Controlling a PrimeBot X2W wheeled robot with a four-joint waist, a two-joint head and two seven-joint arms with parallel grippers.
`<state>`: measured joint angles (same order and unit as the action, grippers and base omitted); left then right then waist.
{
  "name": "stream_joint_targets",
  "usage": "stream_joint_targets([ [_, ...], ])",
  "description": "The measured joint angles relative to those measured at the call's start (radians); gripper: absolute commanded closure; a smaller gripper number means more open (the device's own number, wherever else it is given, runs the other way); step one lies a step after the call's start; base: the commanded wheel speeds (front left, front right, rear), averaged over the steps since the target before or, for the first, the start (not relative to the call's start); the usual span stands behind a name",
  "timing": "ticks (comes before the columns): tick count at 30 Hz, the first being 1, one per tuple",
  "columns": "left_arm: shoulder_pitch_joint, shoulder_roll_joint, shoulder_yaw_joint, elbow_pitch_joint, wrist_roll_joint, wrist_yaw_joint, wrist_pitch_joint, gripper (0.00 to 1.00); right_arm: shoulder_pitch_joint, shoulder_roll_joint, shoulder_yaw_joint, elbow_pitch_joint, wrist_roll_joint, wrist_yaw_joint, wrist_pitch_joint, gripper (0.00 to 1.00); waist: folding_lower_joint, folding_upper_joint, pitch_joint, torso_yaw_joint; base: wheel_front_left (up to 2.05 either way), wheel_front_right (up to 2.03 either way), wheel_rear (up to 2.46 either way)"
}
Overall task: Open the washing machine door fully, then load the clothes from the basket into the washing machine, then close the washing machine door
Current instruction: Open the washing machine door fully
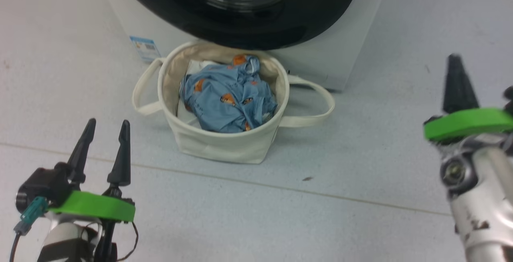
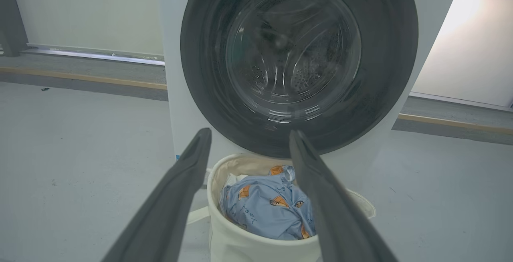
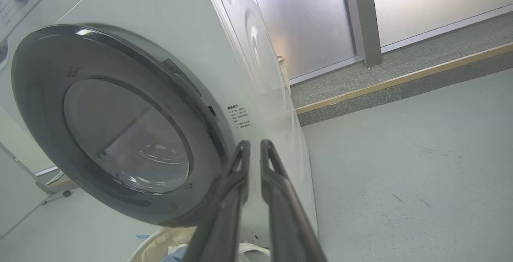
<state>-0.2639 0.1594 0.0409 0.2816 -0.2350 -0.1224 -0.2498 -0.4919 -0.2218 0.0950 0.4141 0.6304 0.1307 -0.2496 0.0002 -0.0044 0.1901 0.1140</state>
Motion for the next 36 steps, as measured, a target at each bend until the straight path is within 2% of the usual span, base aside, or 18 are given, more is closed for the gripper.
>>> stream_joint_targets([
  [7,-0.04,-0.003,0.001,-0.022,0.005,-0.001,0.0,0.0,-0.096,-0.041,-0.038,-0.001,0.144,0.0,-0.002,1.0,-0.0001,0.0,0.081,0.02,0.0,0.0,0.0],
  [14,-0.077,-0.01,0.005,-0.085,0.006,-0.001,-0.001,0.0,-0.207,-0.059,-0.019,0.03,0.456,0.0,0.027,1.0,0.0,0.0,0.16,0.032,0.0,0.0,0.0],
  [17,-0.089,-0.013,0.004,-0.088,0.01,-0.002,-0.003,0.0,-0.261,-0.066,-0.049,0.043,0.622,0.0,0.084,1.0,0.0,0.0,0.192,0.037,0.0,0.0,0.0],
  [22,-0.114,-0.013,0.002,-0.098,0.021,-0.002,-0.006,0.0,-0.345,-0.082,-0.085,0.067,0.8,0.0,0.194,1.0,-0.0001,-0.0001,0.236,0.043,0.0,0.0,0.0],
  [29,-0.143,-0.022,0.003,-0.114,0.031,-0.002,-0.007,0.0,-0.42,-0.112,-0.103,0.088,0.896,0.0,0.304,1.0,-0.0001,-0.0001,0.28,0.059,0.0,0.0,0.0],
  [36,-0.147,-0.029,0.004,-0.128,0.039,-0.002,-0.007,0.0,-0.487,-0.137,-0.077,0.121,0.903,0.0,0.369,1.0,-0.0002,0.0,0.323,0.071,0.0,0.0,0.0],
])
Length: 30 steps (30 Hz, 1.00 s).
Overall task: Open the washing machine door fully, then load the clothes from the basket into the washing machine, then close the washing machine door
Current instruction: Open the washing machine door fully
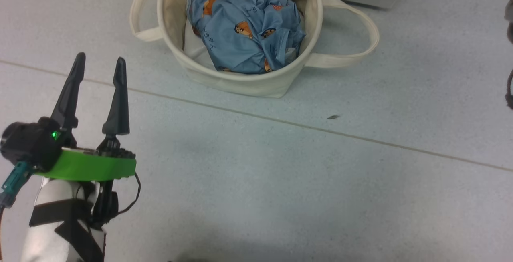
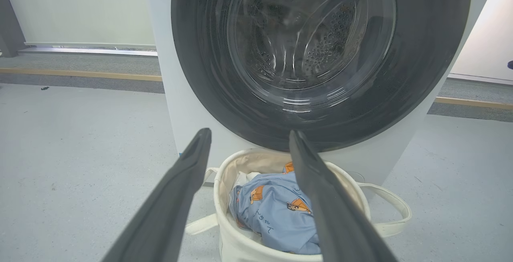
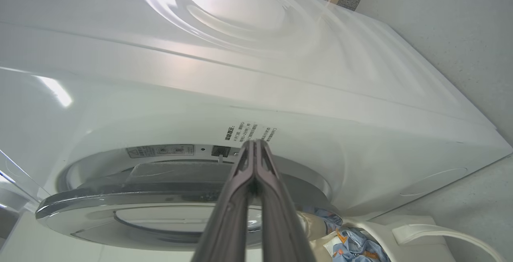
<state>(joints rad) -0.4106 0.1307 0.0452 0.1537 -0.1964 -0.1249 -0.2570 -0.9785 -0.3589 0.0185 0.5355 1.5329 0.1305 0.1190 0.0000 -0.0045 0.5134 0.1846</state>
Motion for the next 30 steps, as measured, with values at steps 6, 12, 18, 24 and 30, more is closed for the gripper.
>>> stream_joint_targets([
  [6,-0.015,0.001,-0.016,-0.105,0.017,0.0,0.0,0.0,-0.091,-0.003,0.028,0.016,0.0,0.0,0.044,1.0,0.0001,0.0,0.06,0.007,0.0,0.0,0.0],
  [12,-0.028,0.001,-0.026,-0.153,0.019,0.0,0.0,0.0,-0.139,-0.002,0.064,0.035,-0.002,0.0,0.081,1.0,0.0001,0.0,0.097,0.028,0.0,0.0,0.0],
  [18,-0.028,-0.001,-0.026,-0.149,0.019,0.0,0.0,0.0,-0.193,0.007,0.075,0.032,0.008,0.0,0.121,1.0,0.0,0.0001,0.102,0.035,0.0,0.0,0.0],
  [24,-0.028,-0.005,-0.026,-0.124,0.019,0.0,0.0,0.0,-0.253,0.029,0.097,0.022,0.009,0.0,0.153,1.0,0.0001,0.0001,0.102,0.038,0.0,0.0,0.0],
  [30,-0.025,-0.009,-0.013,-0.114,0.019,0.0,0.0,0.0,-0.279,0.027,0.094,0.05,0.018,0.0,0.164,1.0,-0.0001,0.0001,0.087,0.054,0.0,0.0,0.0],
])
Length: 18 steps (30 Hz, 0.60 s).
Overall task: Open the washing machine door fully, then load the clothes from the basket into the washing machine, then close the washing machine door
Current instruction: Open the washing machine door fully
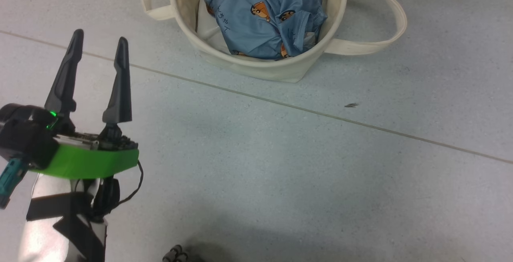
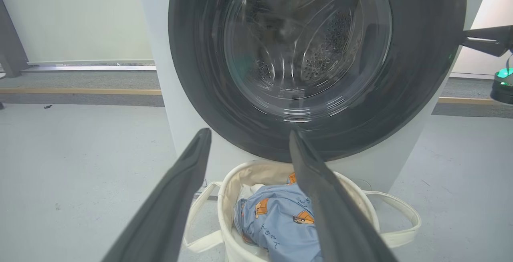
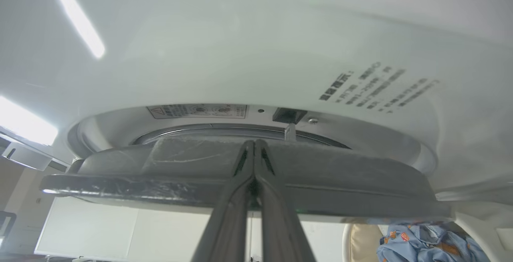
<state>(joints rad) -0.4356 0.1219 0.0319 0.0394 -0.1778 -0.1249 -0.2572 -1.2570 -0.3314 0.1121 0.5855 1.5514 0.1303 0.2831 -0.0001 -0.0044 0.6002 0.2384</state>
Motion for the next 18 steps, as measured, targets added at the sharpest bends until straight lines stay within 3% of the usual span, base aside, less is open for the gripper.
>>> stream_joint_targets([
  [10,0.002,0.0,0.014,0.019,0.0,0.0,0.0,0.0,-0.018,0.004,0.026,0.02,0.026,0.0,0.087,1.0,0.0001,0.0,-0.013,-0.022,0.0,0.0,0.0],
  [18,0.014,0.007,0.02,0.046,0.0,0.0,0.0,0.0,0.126,0.007,0.074,-0.025,0.057,0.0,0.215,1.0,-0.0001,0.0,-0.085,-0.057,0.0,0.0,0.0],
])
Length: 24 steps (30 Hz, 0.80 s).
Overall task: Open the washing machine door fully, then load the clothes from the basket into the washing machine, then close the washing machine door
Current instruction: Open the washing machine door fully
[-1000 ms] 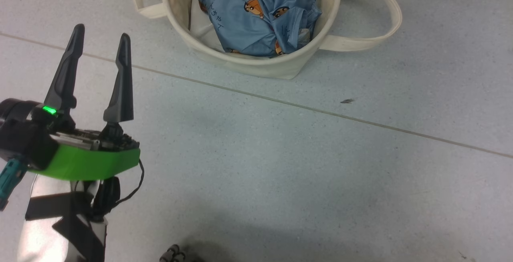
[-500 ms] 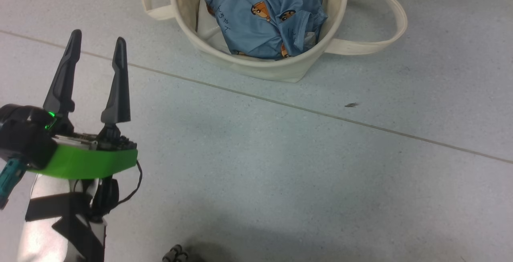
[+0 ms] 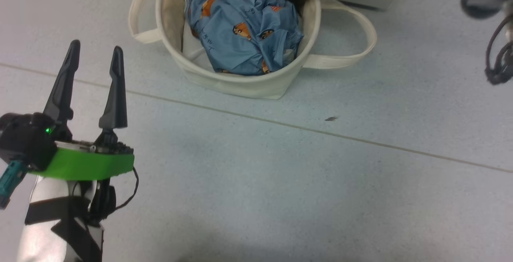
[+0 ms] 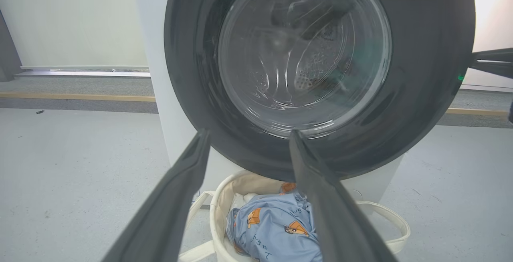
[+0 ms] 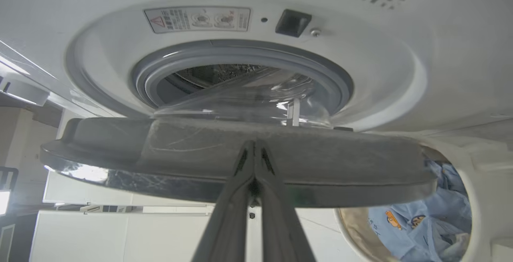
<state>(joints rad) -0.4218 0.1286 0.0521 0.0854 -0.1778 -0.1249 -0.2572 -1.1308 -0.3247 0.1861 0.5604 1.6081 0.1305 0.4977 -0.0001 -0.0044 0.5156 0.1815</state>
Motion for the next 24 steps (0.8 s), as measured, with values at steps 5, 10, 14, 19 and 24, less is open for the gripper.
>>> stream_joint_targets([
  [5,0.033,0.005,0.004,0.013,0.0,0.0,0.0,0.0,0.054,0.0,0.029,-0.005,0.038,0.0,0.083,1.0,-0.0001,0.0,-0.028,-0.02,0.0,0.0,0.0],
  [10,0.039,0.007,0.005,0.018,0.0,0.0,0.0,0.0,0.074,0.004,0.013,-0.042,0.04,0.0,0.03,1.0,0.0,0.0,-0.043,-0.028,0.0,0.0,0.0],
  [14,0.039,0.007,0.005,0.018,0.0,0.0,0.0,0.0,0.07,0.005,-0.021,-0.091,0.043,0.0,-0.02,1.0,0.0001,0.0,-0.042,-0.018,0.0,0.0,0.0],
  [19,0.039,0.005,0.003,0.02,0.0,0.0,0.0,0.0,0.067,0.006,-0.029,-0.077,0.017,0.0,-0.073,1.0,0.0002,0.0,-0.042,0.0,0.0,0.0,0.0],
  [24,0.04,0.0,0.002,0.038,0.0,0.0,0.0,0.0,0.031,0.018,-0.004,0.001,-0.015,0.0,-0.08,1.0,0.0002,0.0,-0.055,0.017,0.0,0.0,0.0],
])
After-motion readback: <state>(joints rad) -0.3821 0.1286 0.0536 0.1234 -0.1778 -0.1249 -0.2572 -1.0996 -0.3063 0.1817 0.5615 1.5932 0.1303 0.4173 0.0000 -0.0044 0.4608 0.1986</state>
